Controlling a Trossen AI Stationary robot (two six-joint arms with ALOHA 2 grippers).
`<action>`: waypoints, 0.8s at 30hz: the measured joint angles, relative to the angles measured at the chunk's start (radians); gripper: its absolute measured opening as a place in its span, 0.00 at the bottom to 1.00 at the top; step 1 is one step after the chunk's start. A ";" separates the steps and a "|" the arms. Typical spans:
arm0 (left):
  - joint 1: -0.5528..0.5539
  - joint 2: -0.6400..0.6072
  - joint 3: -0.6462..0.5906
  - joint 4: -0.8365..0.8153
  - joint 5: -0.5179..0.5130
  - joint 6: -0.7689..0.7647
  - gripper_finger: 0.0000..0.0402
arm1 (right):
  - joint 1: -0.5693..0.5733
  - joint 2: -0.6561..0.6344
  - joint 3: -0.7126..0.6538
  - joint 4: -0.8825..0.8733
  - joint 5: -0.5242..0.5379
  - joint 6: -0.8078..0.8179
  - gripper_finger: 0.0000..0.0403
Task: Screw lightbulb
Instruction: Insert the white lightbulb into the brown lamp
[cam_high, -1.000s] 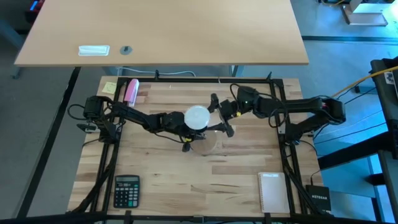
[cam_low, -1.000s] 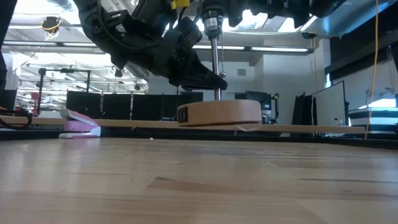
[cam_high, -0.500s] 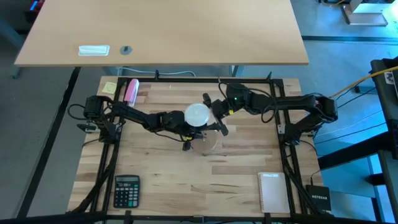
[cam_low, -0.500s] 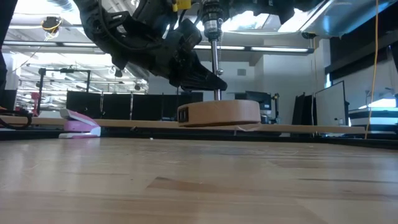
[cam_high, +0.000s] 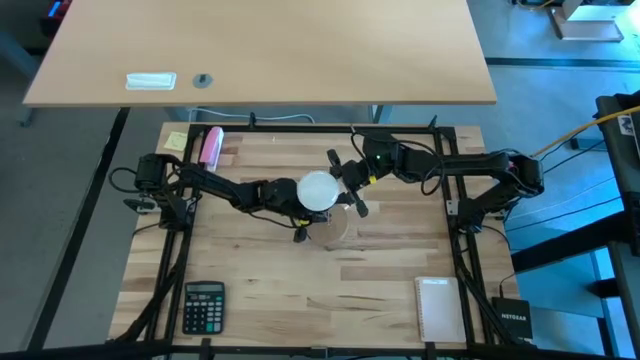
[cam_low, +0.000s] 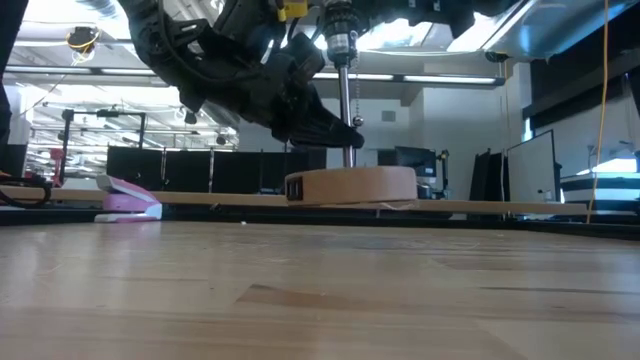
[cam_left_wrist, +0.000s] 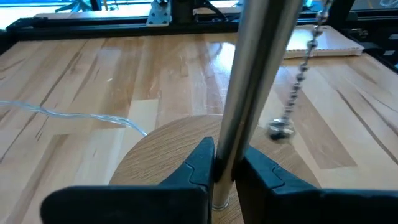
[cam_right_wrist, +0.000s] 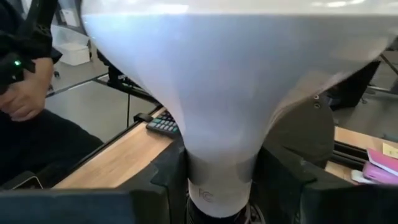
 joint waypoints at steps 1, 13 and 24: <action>-0.001 -0.001 0.000 -0.003 -0.015 -0.005 0.07 | 0.000 -0.001 0.000 -0.010 0.013 -0.003 0.37; -0.032 -0.091 0.002 -0.106 -0.383 -0.053 0.07 | 0.096 -0.029 0.003 -0.002 0.528 -0.014 0.37; -0.067 -0.116 0.019 -0.114 -0.555 -0.096 0.07 | 0.225 -0.018 -0.002 0.064 1.039 0.049 0.37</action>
